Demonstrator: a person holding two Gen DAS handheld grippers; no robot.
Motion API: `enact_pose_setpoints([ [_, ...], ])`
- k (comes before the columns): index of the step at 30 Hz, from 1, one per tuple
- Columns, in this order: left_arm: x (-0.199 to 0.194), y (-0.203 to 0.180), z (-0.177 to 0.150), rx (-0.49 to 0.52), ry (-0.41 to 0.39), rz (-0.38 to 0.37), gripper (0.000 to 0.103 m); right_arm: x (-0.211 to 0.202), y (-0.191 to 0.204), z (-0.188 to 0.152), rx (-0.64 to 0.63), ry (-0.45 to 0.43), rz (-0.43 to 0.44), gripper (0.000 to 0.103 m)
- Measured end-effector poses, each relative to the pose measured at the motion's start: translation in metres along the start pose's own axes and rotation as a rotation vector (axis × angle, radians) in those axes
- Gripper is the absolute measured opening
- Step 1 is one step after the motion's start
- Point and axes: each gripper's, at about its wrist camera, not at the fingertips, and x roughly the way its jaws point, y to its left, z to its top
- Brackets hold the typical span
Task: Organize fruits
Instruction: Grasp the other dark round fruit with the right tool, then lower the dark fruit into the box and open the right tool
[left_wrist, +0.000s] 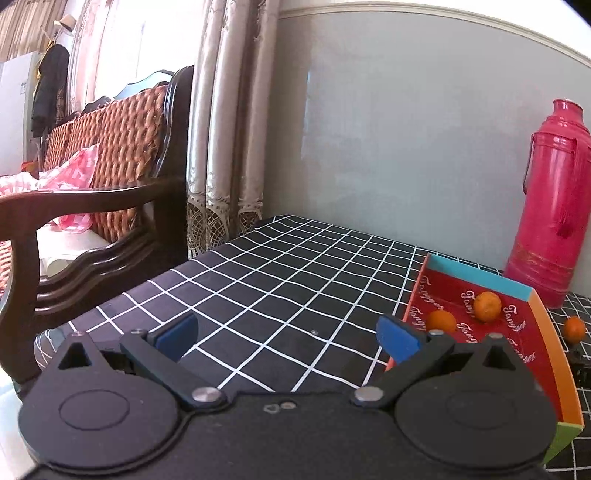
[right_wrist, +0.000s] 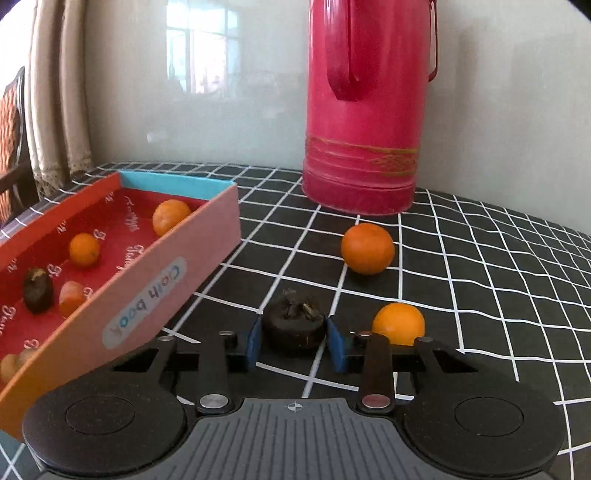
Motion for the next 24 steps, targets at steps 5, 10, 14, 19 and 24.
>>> enact_pose_setpoints([
  [5, -0.004, 0.002, 0.0, 0.017, -0.007, 0.006, 0.097, -0.018, 0.008, 0.002, 0.007, -0.079, 0.015, 0.038],
  [10, -0.006, 0.011, -0.001, 0.02, 0.001, 0.032, 0.097, -0.039, 0.023, 0.006, 0.008, -0.18, 0.069, 0.038],
  [14, -0.006, 0.018, -0.002, 0.022, 0.011, 0.044, 0.097, -0.054, 0.043, 0.007, -0.022, -0.261, 0.142, 0.038],
  [19, -0.008, 0.021, -0.001, 0.02, 0.005, 0.041, 0.097, -0.062, 0.078, 0.002, -0.116, -0.299, 0.2, 0.038],
  [24, -0.009, 0.019, -0.001, 0.023, 0.008, 0.034, 0.097, -0.064, 0.11, -0.007, -0.224, -0.292, 0.263, 0.038],
])
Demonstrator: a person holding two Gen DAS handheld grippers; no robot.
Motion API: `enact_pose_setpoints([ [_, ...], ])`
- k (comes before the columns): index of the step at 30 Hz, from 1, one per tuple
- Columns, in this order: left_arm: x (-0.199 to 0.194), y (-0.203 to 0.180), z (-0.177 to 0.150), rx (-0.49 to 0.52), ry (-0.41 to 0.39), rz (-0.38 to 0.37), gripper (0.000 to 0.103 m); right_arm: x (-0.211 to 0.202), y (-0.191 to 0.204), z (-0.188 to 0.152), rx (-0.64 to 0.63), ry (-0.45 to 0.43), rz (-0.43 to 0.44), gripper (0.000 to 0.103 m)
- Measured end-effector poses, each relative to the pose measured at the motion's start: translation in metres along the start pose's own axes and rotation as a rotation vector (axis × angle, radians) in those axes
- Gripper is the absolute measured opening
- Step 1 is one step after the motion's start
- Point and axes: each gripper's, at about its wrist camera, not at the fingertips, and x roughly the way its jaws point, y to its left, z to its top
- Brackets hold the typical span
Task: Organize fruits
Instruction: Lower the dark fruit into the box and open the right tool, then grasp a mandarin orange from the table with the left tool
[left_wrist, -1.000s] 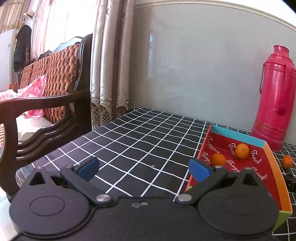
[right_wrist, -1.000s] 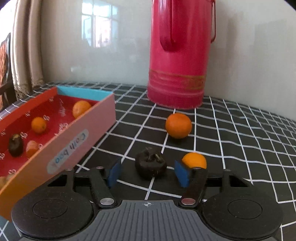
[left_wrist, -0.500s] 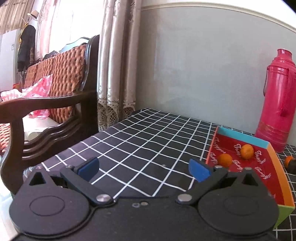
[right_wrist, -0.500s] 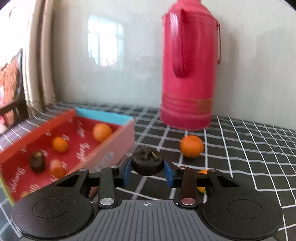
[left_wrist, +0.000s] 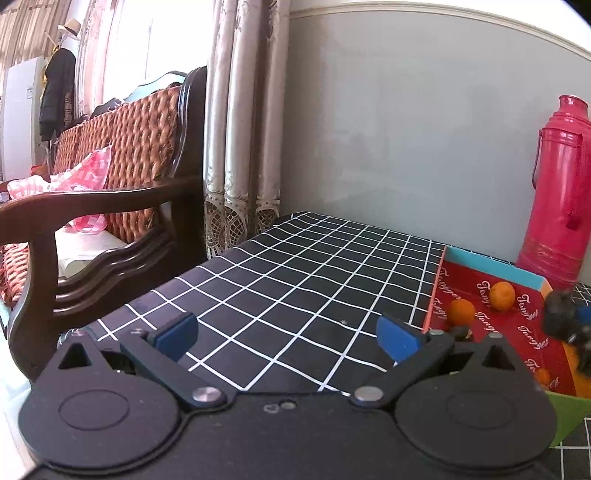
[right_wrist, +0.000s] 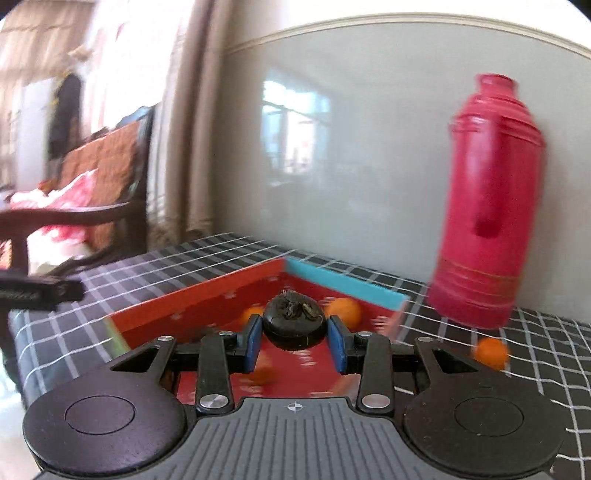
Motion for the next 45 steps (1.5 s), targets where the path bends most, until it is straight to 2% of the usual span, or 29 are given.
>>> enact_pose_setpoints([
  [1, -0.001, 0.0, 0.0, 0.001, -0.004, 0.0, 0.097, 0.002, 0.006, -0.002, -0.032, -0.008, -0.007, 0.039],
  [2, -0.001, 0.0, 0.0, 0.001, -0.005, -0.001, 0.097, 0.002, 0.013, -0.004, -0.065, -0.032, -0.038, 0.057],
  [3, -0.001, 0.0, 0.0, -0.001, -0.004, -0.002, 0.097, -0.002, 0.016, -0.007, -0.084, -0.069, -0.067, 0.082],
  [5, -0.001, 0.0, 0.0, -0.001, -0.002, -0.007, 0.097, -0.009, 0.015, -0.006, -0.076, -0.132, -0.091, 0.096],
  [9, -0.002, -0.003, 0.001, -0.004, -0.001, -0.02, 0.097, -0.016, -0.005, -0.008, -0.009, -0.162, -0.15, 0.097],
  [16, -0.004, -0.028, 0.002, 0.0, 0.021, -0.071, 0.097, -0.03, -0.063, -0.015, 0.164, -0.107, -0.249, 0.098],
  [22, -0.011, -0.065, 0.003, 0.038, 0.003, -0.093, 0.097, -0.05, -0.092, -0.021, 0.199, -0.101, -0.296, 0.098],
  [27, -0.02, -0.104, -0.002, 0.078, -0.03, -0.16, 0.097, -0.071, -0.11, -0.026, 0.192, -0.1, -0.332, 0.099],
  [34, -0.025, -0.163, -0.009, 0.138, 0.001, -0.292, 0.097, -0.101, -0.152, -0.038, 0.234, -0.088, -0.425, 0.099],
  [38, -0.026, -0.196, -0.017, 0.166, 0.009, -0.312, 0.097, -0.119, -0.176, -0.047, 0.254, -0.081, -0.479, 0.099],
  [43, -0.031, -0.235, -0.028, 0.223, -0.011, -0.385, 0.097, -0.137, -0.206, -0.058, 0.291, -0.054, -0.568, 0.098],
  [45, -0.03, -0.248, -0.031, 0.212, -0.001, -0.428, 0.097, -0.143, -0.219, -0.063, 0.319, -0.034, -0.597, 0.098],
])
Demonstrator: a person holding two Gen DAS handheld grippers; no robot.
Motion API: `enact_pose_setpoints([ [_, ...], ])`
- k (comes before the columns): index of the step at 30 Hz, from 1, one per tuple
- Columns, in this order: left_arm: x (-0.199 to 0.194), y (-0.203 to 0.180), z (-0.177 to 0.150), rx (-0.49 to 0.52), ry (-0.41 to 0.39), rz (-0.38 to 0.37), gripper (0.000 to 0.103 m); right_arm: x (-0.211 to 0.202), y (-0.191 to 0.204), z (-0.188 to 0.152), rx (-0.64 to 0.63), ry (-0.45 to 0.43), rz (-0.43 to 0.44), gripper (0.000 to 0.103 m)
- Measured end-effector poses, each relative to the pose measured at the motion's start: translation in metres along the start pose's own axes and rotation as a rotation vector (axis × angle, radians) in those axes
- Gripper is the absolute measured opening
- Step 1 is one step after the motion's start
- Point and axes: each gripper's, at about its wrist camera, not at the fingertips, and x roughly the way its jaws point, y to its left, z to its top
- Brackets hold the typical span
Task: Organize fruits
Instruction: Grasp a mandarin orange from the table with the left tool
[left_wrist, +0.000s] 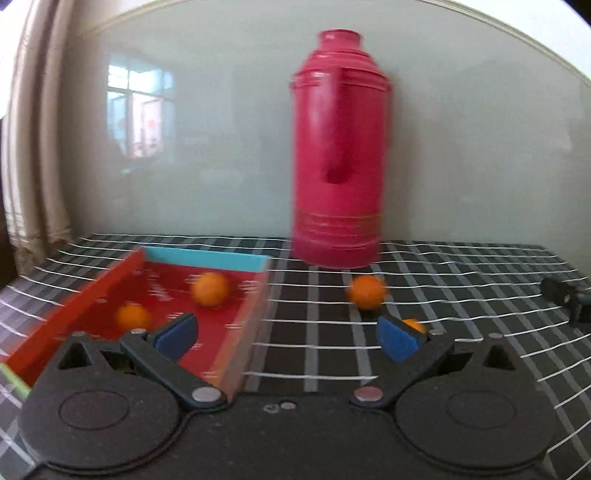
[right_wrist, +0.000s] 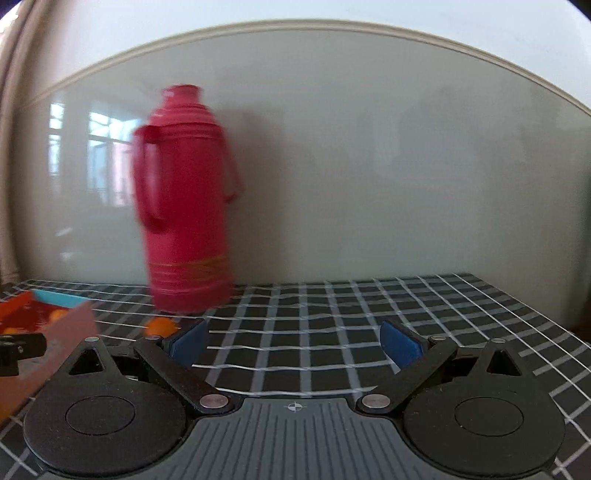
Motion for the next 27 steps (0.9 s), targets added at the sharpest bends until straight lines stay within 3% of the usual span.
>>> enact_pose_setpoints([
  [2, 0.007, -0.012, 0.0, -0.01, 0.011, -0.049, 0.097, 0.003, -0.013, -0.001, 0.022, 0.02, -0.028, 0.098],
  [6, 0.02, -0.034, -0.001, 0.018, 0.009, -0.066, 0.096, 0.005, -0.031, 0.0, 0.07, 0.029, -0.044, 0.098],
  [11, 0.043, -0.057, -0.003, 0.068, 0.075, -0.083, 0.085, 0.013, -0.032, -0.001, 0.057, 0.04, -0.053, 0.099],
  [15, 0.056, -0.064, -0.004, 0.073, 0.098, -0.094, 0.083, 0.019, -0.034, -0.003, 0.054, 0.05, -0.066, 0.099],
  [19, 0.066, -0.069, -0.005, 0.077, 0.12, -0.105, 0.071, 0.023, -0.041, -0.005, 0.06, 0.056, -0.083, 0.098],
  [27, 0.075, -0.069, -0.005, 0.07, 0.146, -0.121, 0.064, 0.026, -0.041, -0.006, 0.058, 0.059, -0.092, 0.099],
])
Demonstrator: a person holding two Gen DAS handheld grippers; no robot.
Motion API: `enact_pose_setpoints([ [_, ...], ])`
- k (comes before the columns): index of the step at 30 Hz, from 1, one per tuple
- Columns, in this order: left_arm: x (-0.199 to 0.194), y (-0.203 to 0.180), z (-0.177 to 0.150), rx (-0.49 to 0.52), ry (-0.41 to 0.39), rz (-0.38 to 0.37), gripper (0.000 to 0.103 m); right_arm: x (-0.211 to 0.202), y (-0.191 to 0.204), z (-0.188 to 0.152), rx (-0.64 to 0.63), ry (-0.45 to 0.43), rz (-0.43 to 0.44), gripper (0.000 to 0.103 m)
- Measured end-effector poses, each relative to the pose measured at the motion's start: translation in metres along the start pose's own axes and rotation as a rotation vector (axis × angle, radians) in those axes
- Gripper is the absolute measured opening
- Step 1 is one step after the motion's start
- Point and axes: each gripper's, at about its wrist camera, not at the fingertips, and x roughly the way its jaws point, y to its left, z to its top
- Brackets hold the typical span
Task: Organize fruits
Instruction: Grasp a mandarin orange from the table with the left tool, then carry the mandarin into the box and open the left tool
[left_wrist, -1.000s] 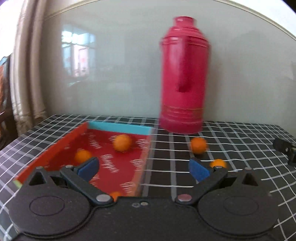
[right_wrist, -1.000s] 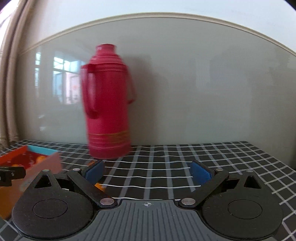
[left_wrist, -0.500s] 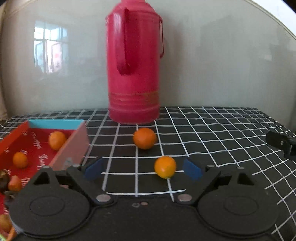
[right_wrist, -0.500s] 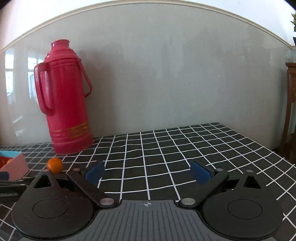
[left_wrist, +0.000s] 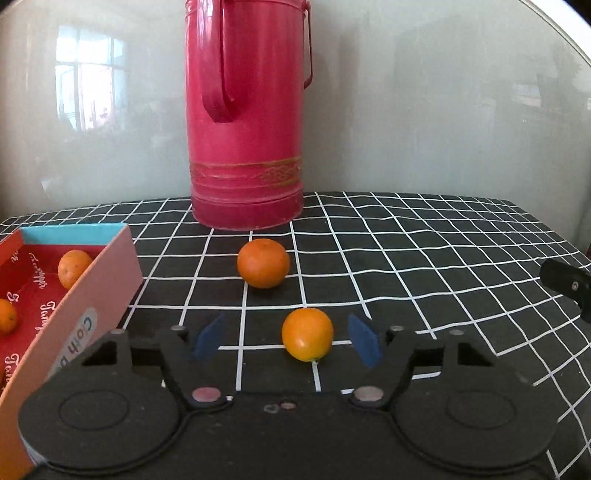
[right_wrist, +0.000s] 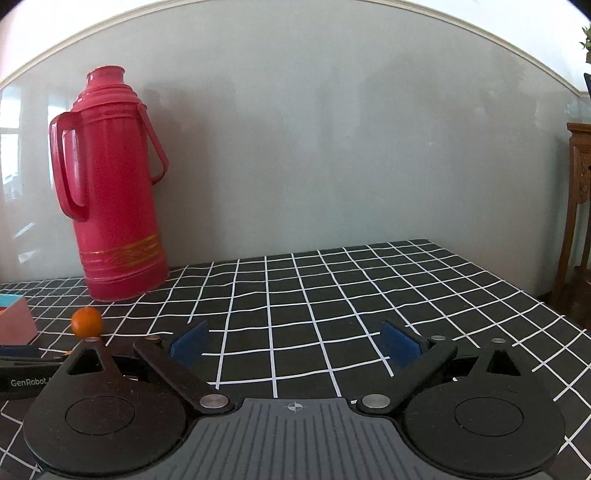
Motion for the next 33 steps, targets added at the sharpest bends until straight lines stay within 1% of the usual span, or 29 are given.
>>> enact_pose_setpoints([
  [3, 0.003, 0.0, 0.0, 0.004, 0.009, -0.004, 0.062, 0.001, 0.0, 0.0, 0.006, 0.004, 0.0, 0.099],
  [5, 0.004, 0.0, 0.001, 0.003, 0.017, -0.013, 0.056, 0.001, 0.0, 0.0, 0.005, 0.005, 0.002, 0.098],
  [8, 0.007, -0.001, 0.001, 0.006, 0.036, -0.036, 0.039, 0.002, 0.001, -0.001, -0.002, 0.007, 0.002, 0.098],
  [9, 0.009, -0.001, 0.001, 0.006, 0.043, -0.059, 0.024, 0.002, 0.002, -0.001, -0.003, 0.008, 0.002, 0.098],
  [10, 0.01, -0.001, 0.001, -0.001, 0.05, -0.078, 0.022, 0.002, 0.002, -0.001, -0.003, 0.008, 0.001, 0.098],
  [11, 0.011, -0.001, 0.001, 0.0, 0.049, -0.077, 0.022, 0.002, 0.002, -0.001, -0.003, 0.008, 0.001, 0.099],
  [13, 0.01, -0.001, 0.001, -0.002, 0.049, -0.1, 0.022, 0.003, 0.002, -0.001, -0.001, 0.01, 0.002, 0.099],
  [18, 0.0, -0.002, 0.0, 0.02, 0.027, -0.093, 0.022, 0.003, 0.001, 0.0, 0.007, 0.013, 0.011, 0.099],
  [23, -0.019, 0.002, 0.002, 0.033, -0.002, -0.085, 0.022, 0.002, 0.002, 0.001, 0.037, 0.025, 0.023, 0.099],
  [28, -0.048, 0.015, 0.001, 0.042, -0.038, -0.075, 0.022, 0.001, 0.01, 0.001, 0.037, 0.031, 0.038, 0.098],
  [33, -0.073, 0.032, 0.001, 0.037, -0.069, -0.045, 0.022, -0.006, 0.021, 0.001, 0.04, 0.03, 0.057, 0.098],
])
